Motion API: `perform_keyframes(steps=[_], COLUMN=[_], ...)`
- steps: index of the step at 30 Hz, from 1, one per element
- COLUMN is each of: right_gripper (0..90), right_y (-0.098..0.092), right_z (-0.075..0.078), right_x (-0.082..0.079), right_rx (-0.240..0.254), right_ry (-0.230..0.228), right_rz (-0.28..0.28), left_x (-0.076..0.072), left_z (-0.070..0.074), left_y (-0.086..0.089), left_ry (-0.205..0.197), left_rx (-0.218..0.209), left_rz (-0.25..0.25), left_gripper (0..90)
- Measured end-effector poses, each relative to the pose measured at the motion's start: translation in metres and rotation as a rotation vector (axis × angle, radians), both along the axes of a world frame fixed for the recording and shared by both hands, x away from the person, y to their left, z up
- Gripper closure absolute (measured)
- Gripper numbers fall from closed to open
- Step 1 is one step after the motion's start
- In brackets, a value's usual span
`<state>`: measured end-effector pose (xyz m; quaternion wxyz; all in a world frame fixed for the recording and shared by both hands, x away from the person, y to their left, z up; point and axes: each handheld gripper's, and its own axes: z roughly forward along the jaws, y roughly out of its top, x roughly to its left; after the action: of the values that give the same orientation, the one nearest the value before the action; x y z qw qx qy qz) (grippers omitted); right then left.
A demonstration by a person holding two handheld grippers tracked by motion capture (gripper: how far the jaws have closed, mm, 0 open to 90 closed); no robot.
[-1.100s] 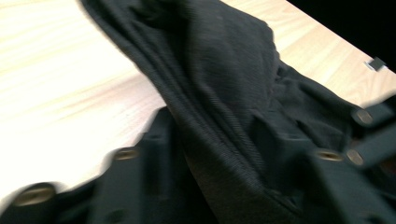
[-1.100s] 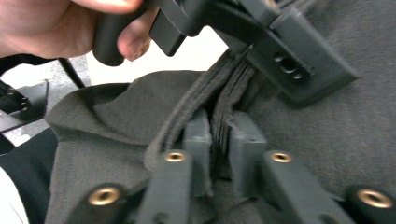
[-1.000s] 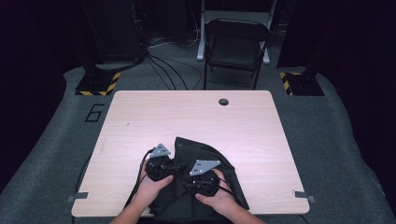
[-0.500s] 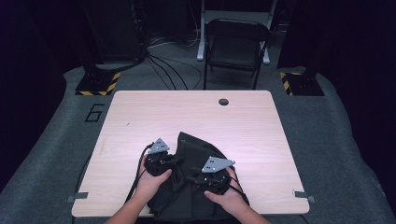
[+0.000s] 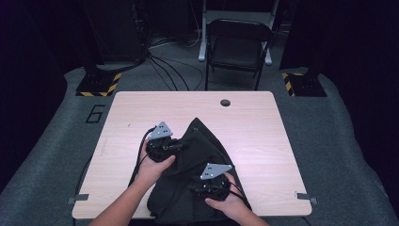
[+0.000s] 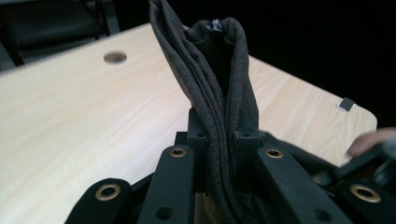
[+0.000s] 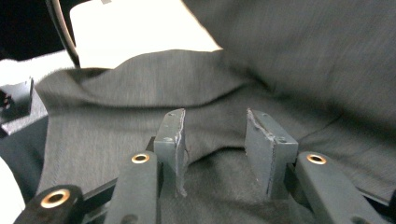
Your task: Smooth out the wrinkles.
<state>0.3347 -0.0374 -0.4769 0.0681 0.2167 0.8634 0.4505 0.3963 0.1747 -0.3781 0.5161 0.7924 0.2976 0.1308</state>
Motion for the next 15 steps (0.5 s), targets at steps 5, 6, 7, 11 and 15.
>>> perform_keyframes(steps=[5,6,7,11,15], right_gripper=[56.9,56.8,56.6,55.7,55.5], right_y=[0.007,0.008,0.009,0.012,0.016], right_z=[-0.009,-0.010,-0.010,-0.011,-0.012], right_x=[0.000,0.000,0.000,0.000,0.000], right_rx=[-0.065,-0.067,-0.069,-0.062,-0.052], right_ry=[0.025,0.031,0.028,0.029,0.034], right_rz=[0.030,0.032,0.032,0.036,0.010], left_x=[0.000,0.000,-0.001,0.000,0.003], left_z=[0.029,0.033,0.040,0.060,0.074], left_y=[-0.001,-0.001,0.000,0.003,0.002], left_ry=[-0.057,-0.065,-0.076,-0.108,-0.126], left_rx=[0.014,0.012,0.012,0.003,0.009], left_rz=[-0.014,-0.017,-0.015,-0.016,-0.021], left_gripper=[81.6,81.6,81.6,81.7,81.6])
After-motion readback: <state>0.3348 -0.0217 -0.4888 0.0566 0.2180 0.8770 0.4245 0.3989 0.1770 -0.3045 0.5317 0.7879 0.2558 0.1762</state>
